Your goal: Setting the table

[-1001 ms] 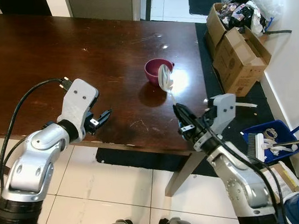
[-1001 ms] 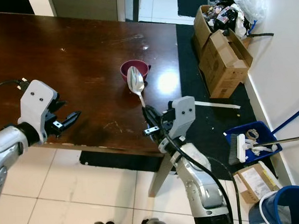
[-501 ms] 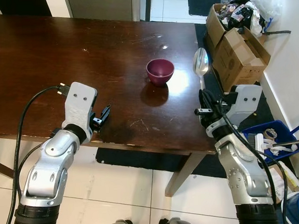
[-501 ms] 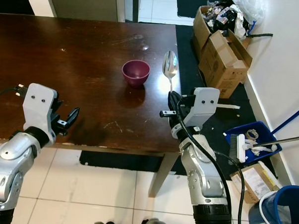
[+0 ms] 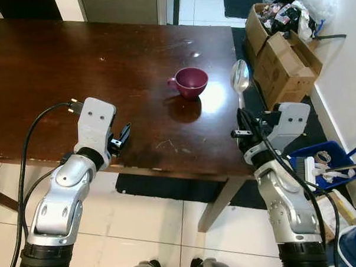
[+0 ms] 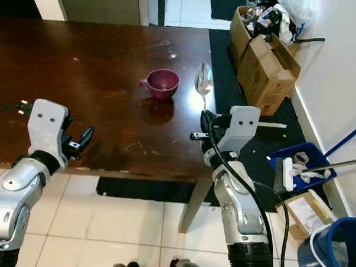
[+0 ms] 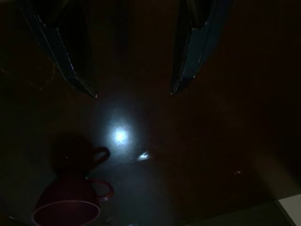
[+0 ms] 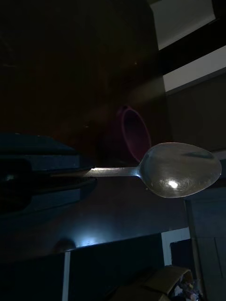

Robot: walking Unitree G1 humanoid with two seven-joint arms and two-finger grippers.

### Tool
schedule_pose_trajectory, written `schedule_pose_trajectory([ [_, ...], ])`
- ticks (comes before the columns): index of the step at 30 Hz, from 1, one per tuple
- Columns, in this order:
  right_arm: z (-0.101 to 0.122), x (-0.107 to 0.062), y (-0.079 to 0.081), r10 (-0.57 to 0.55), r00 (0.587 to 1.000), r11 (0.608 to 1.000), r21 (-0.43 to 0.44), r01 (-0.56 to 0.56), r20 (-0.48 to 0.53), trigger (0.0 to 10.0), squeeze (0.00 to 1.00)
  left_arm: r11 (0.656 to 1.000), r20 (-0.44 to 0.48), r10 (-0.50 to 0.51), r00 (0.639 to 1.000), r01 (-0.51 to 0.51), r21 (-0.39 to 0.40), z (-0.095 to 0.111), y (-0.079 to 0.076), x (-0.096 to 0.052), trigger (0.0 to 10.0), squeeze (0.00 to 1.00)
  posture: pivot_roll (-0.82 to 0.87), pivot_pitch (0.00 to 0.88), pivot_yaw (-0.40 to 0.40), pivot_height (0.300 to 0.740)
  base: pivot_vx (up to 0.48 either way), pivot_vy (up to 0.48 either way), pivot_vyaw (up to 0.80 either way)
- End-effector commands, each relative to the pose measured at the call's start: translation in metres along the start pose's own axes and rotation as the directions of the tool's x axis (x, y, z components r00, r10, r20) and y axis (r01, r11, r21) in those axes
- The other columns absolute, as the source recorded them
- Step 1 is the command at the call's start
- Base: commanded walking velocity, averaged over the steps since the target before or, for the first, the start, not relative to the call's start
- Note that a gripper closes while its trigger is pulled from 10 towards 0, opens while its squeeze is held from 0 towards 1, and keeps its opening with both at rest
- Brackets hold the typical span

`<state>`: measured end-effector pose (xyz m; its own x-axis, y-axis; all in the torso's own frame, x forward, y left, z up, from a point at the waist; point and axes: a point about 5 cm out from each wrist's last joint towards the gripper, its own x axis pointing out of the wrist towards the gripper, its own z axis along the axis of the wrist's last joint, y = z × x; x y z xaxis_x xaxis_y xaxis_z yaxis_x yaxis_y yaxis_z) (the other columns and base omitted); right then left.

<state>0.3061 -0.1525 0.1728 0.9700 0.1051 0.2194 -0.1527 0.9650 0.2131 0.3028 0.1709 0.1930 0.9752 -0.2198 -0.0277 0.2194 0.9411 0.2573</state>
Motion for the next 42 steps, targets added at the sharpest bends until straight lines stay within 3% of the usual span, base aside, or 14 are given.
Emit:
schedule_pose_trajectory([
  [1,-0.0016,-0.0009,-0.003,-0.011,1.0,1.0,-0.004,0.011,0.0,10.0,0.0,1.0,-0.006,-0.002,1.0,0.002,0.0,-0.0029,-0.0018,-0.0007,10.0,0.0,-0.02,0.048,0.055,0.74,-0.379,0.0,0.0],
  [32,-0.0065,-0.0025,-0.0044,-0.015,1.0,1.0,0.0,0.016,-0.018,10.0,0.0,1.0,-0.01,0.004,1.0,-0.004,0.003,-0.0022,-0.0002,-0.0012,10.0,0.0,-0.02,0.058,0.056,0.74,-0.375,0.0,0.0],
  [42,-0.006,-0.002,-0.0032,-0.01,1.0,0.999,0.046,0.011,-0.016,10.0,0.0,1.0,-0.011,0.005,1.0,-0.005,0.005,-0.0024,-0.0001,-0.0007,10.0,0.0,-0.02,0.057,0.057,0.74,-0.365,0.0,0.0],
])
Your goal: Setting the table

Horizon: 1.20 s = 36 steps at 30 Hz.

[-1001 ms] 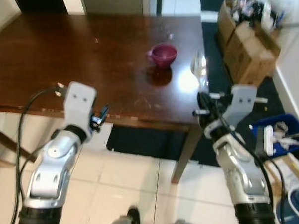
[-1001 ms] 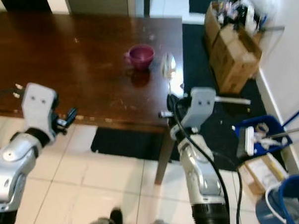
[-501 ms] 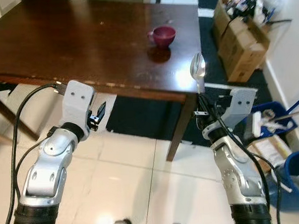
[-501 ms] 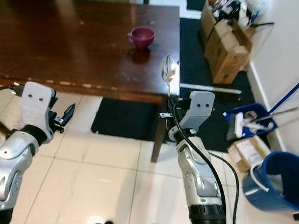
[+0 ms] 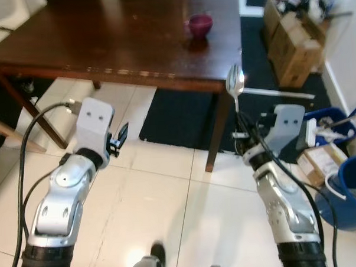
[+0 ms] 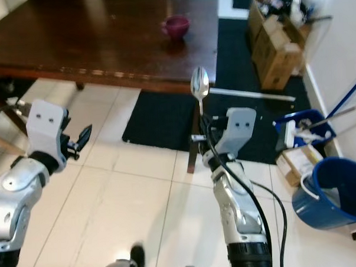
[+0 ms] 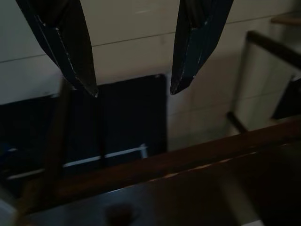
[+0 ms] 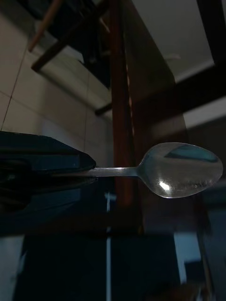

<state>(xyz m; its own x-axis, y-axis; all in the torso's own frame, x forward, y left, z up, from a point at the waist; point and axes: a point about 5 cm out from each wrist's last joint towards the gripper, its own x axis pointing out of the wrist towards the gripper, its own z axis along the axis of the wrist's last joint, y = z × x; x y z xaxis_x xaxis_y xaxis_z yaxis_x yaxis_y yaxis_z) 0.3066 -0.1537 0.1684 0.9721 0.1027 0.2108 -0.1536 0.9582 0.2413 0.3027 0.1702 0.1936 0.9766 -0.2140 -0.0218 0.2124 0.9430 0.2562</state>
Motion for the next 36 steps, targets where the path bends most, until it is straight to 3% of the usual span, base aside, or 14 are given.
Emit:
schedule_pose_trajectory([
  [1,-0.0017,-0.0011,-0.0011,-0.005,1.0,0.999,0.031,0.006,-0.008,10.0,0.0,1.0,-0.016,-0.001,1.0,0.001,0.006,-0.0033,0.0004,-0.0005,10.0,0.0,-0.02,0.056,0.057,0.74,-0.356,0.0,0.0],
  [12,-0.0003,0.0,-0.0022,-0.013,1.0,0.996,0.089,0.014,-0.007,10.0,0.0,0.999,-0.009,-0.013,1.0,0.013,-0.038,-0.0011,-0.0013,0.0008,10.0,0.0,-0.02,0.053,0.057,0.74,-0.143,0.0,0.0],
  [24,-0.0001,0.0008,-0.0054,-0.025,1.0,0.994,0.108,0.026,-0.014,10.0,0.0,1.0,-0.018,-0.003,1.0,0.002,-0.021,-0.0029,-0.0003,0.0021,10.0,0.0,-0.02,0.047,0.06,0.74,0.0,0.0,0.0],
  [36,0.0,0.0012,-0.0095,-0.041,0.999,0.993,0.107,0.043,-0.015,10.0,0.0,1.0,-0.023,0.0,1.0,0.0,-0.015,-0.004,-0.0006,0.002,10.0,0.0,-0.02,0.047,0.057,0.74,0.0,0.0,0.78],
])
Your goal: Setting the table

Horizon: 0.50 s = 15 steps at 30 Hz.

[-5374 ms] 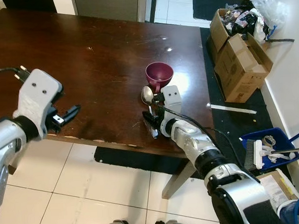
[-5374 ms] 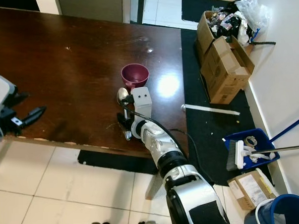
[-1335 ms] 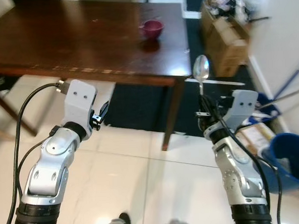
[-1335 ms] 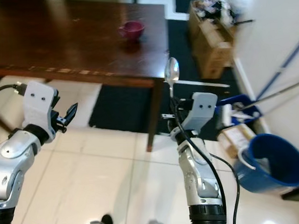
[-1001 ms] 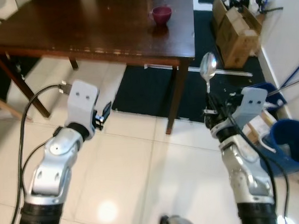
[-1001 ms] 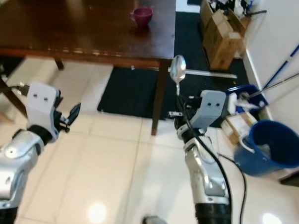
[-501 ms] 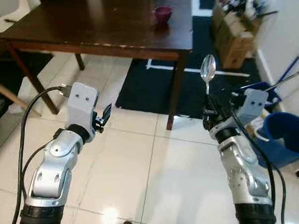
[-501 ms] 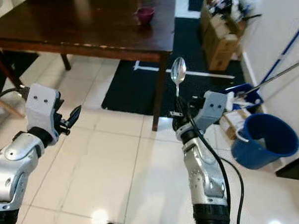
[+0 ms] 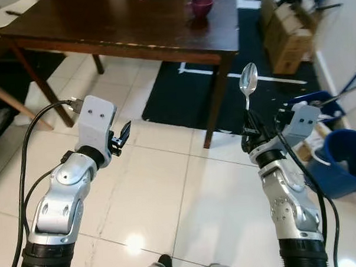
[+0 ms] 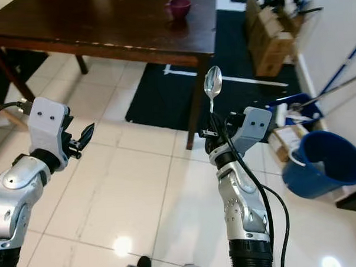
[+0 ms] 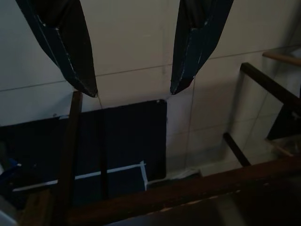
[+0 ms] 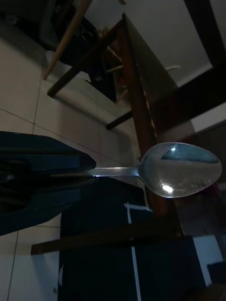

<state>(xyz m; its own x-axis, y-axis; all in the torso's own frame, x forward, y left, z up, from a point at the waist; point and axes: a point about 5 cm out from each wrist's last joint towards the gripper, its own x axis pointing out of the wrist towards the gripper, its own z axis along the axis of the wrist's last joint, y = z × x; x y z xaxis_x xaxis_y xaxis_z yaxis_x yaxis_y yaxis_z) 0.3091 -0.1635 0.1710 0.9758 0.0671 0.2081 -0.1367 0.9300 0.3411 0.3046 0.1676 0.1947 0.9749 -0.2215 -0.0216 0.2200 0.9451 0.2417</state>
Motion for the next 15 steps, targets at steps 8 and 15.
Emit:
schedule_pose_trajectory([
  [8,-0.0049,-0.0014,-0.0009,-0.006,1.0,1.0,0.004,0.007,-0.024,10.0,0.0,1.0,-0.03,0.011,0.999,-0.011,0.004,-0.0065,0.0018,-0.001,10.0,0.0,-0.02,0.052,0.057,0.74,0.0,0.0,0.78],
  [15,-0.0047,-0.0013,-0.0009,-0.005,1.0,1.0,0.003,0.005,-0.022,10.0,0.0,1.0,-0.033,0.014,0.999,-0.014,0.006,-0.0069,0.0024,-0.0011,10.0,0.0,-0.02,0.056,0.058,0.74,0.0,0.0,0.78],
])
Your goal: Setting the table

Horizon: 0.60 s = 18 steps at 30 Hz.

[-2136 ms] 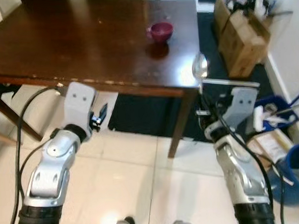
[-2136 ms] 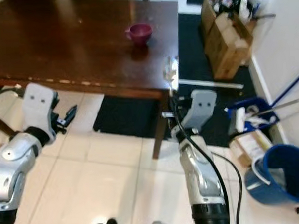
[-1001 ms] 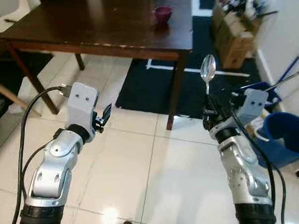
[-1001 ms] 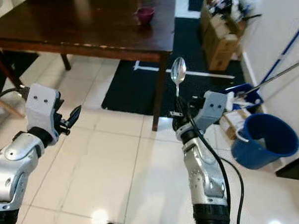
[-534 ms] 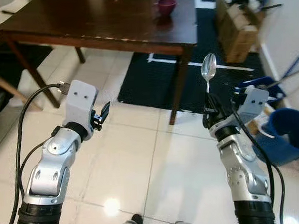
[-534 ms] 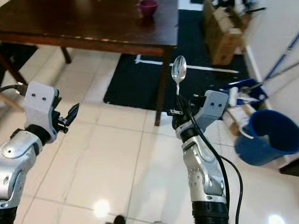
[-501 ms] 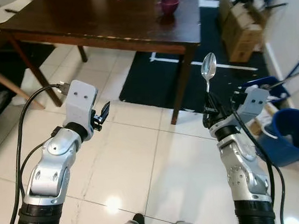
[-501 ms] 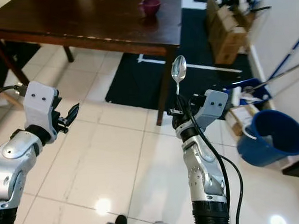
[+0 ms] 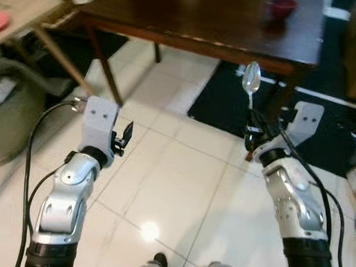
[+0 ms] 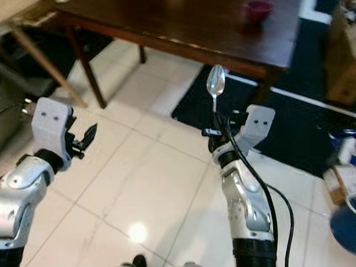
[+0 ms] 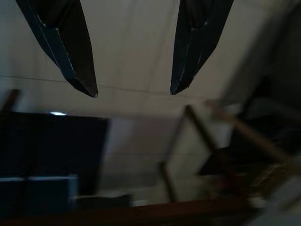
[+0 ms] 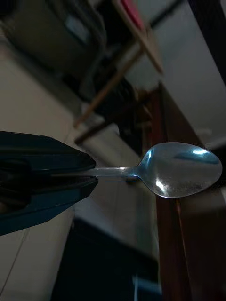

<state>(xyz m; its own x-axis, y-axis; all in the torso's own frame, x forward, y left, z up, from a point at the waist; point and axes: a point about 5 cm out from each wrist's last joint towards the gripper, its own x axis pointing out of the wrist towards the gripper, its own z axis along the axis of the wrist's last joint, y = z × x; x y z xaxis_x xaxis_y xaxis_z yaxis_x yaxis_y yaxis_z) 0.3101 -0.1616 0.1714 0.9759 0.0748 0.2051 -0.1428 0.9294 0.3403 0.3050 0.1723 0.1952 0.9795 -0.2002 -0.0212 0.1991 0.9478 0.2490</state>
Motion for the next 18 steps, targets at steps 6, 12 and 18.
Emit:
schedule_pose_trajectory([
  [6,-0.003,-0.0022,-0.0021,-0.008,1.0,1.0,0.003,0.008,-0.009,10.0,0.0,1.0,-0.027,0.002,1.0,-0.002,0.002,-0.0059,-0.0009,0.0002,10.0,0.0,-0.02,0.057,0.061,0.74,0.0,0.0,0.78],
  [12,-0.0019,-0.0019,-0.0021,-0.006,1.0,1.0,0.003,0.006,-0.004,10.0,0.0,1.0,-0.027,0.012,1.0,-0.012,0.005,-0.006,0.0004,0.0006,10.0,0.0,-0.02,0.057,0.061,0.74,0.0,0.0,0.78],
  [18,-0.0008,-0.0016,-0.003,-0.01,1.0,1.0,0.003,0.01,0.001,10.0,0.0,1.0,-0.029,0.018,0.999,-0.018,0.007,-0.006,0.0011,0.001,10.0,0.0,-0.02,0.058,0.062,0.74,0.0,0.0,0.78],
])
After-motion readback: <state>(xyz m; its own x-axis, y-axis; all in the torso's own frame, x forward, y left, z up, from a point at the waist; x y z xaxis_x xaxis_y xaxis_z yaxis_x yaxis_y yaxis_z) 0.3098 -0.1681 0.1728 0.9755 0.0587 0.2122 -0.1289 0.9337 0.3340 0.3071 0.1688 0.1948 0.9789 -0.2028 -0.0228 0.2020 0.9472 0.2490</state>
